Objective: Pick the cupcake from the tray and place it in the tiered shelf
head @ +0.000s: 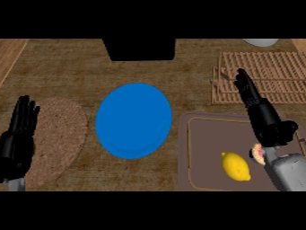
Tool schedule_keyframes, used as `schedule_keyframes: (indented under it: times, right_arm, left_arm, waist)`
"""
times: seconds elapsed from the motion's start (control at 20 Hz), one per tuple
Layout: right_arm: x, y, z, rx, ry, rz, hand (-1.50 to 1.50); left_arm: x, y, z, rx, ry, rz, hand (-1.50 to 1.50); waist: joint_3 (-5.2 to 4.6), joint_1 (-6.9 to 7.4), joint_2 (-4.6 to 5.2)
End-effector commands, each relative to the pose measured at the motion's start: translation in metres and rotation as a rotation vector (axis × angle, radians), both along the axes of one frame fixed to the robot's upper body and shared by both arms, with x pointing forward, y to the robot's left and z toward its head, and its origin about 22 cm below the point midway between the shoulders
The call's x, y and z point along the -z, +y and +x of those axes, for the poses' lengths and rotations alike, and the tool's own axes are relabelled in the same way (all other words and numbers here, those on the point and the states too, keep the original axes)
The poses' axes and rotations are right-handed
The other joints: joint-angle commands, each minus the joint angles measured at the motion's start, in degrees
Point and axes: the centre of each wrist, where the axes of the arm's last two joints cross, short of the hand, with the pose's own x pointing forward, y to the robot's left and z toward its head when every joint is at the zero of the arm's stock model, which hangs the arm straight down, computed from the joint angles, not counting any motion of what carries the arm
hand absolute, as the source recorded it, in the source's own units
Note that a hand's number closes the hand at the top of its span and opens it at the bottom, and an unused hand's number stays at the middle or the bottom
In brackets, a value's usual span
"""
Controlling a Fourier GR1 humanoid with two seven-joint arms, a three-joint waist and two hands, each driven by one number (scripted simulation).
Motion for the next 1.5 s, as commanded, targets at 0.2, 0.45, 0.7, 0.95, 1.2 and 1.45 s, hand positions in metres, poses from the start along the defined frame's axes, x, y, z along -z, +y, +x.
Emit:
schedule_keyframes:
  times: [0.2,0.45,0.7,0.95,1.2,1.45]
  right_arm:
    - [-0.028,0.022,-0.006,-0.724,0.024,0.041,1.5]
    - [-0.018,-0.046,0.018,-0.689,0.129,0.237,-1.5]
    - [-0.06,-0.115,0.029,-0.926,0.047,0.223,-1.5]
    - [-0.134,-0.123,0.029,-1.092,0.064,-0.188,-1.5]
    - [-0.201,-0.09,0.013,-1.137,-0.036,-0.558,-1.5]
    - [-0.215,-0.058,-0.015,-1.047,-0.164,-0.896,-1.5]
  left_arm:
    - [-0.025,0.0,0.02,0.014,-0.009,0.075,0.0]
    - [-0.026,-0.035,0.023,0.067,0.058,0.021,0.0]
    - [-0.038,-0.034,0.035,0.062,0.059,0.012,0.0]
    - [-0.032,-0.036,0.023,0.064,0.079,0.007,0.0]
    - [-0.042,-0.031,0.028,0.044,0.081,0.032,0.0]
    - [-0.039,-0.031,0.022,0.057,0.095,0.02,0.0]
  waist:
    - [-1.13,1.03,1.2]
    - [-1.15,1.18,1.66]
    - [-1.23,0.69,1.54]
    - [-1.2,0.53,1.06]
    - [-1.22,-0.2,0.69]
    - [-1.18,-0.36,0.82]
